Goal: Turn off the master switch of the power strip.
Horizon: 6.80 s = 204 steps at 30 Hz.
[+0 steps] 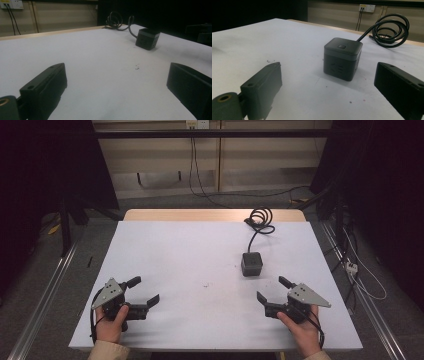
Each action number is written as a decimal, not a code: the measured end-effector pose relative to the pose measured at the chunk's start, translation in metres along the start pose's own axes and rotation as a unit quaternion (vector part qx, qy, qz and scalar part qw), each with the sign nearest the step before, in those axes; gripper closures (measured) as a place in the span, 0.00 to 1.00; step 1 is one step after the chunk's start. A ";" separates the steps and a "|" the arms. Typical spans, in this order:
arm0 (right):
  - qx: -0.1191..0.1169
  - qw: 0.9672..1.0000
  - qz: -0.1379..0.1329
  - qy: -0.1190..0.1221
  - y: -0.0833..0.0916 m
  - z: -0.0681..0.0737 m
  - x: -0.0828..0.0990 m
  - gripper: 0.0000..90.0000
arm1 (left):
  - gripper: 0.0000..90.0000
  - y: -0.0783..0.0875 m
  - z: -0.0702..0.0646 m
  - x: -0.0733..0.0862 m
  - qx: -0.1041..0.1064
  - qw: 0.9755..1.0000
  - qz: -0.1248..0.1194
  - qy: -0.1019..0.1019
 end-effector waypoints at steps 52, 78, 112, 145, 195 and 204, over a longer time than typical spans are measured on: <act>0.020 1.000 -0.004 -0.003 -0.038 -0.014 -0.029 0.10 | 0.03 0.000 0.000 0.001 0.006 1.000 0.000 0.002; 0.024 1.000 0.005 -0.006 -0.056 -0.014 -0.034 0.12 | 0.03 0.000 0.000 0.001 0.007 1.000 -0.001 0.002; 0.020 1.000 0.010 -0.008 -0.069 -0.016 -0.041 0.26 | 0.03 0.000 0.000 0.001 0.006 1.000 -0.001 0.001; 0.021 1.000 0.021 -0.007 -0.082 -0.019 -0.046 0.49 | 0.03 0.000 -0.001 0.000 0.009 1.000 -0.003 0.002; 0.004 0.999 0.046 -0.021 -0.094 -0.023 -0.045 0.87 | 0.03 -0.001 -0.001 0.001 0.010 1.000 -0.002 0.003; 0.003 0.999 0.048 -0.023 -0.094 -0.025 -0.044 0.92 | 0.03 -0.002 -0.001 0.001 0.011 1.000 0.001 0.000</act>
Point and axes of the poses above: each handheld gripper's, and its own axes: y roughly backward along the jaws, x roughly out of its underside, z roughly to its left, the point moved 5 cm from there along -y, roughly forward along the jaws, and after that the axes turned 11 degrees about x, right-handed, at the moved point
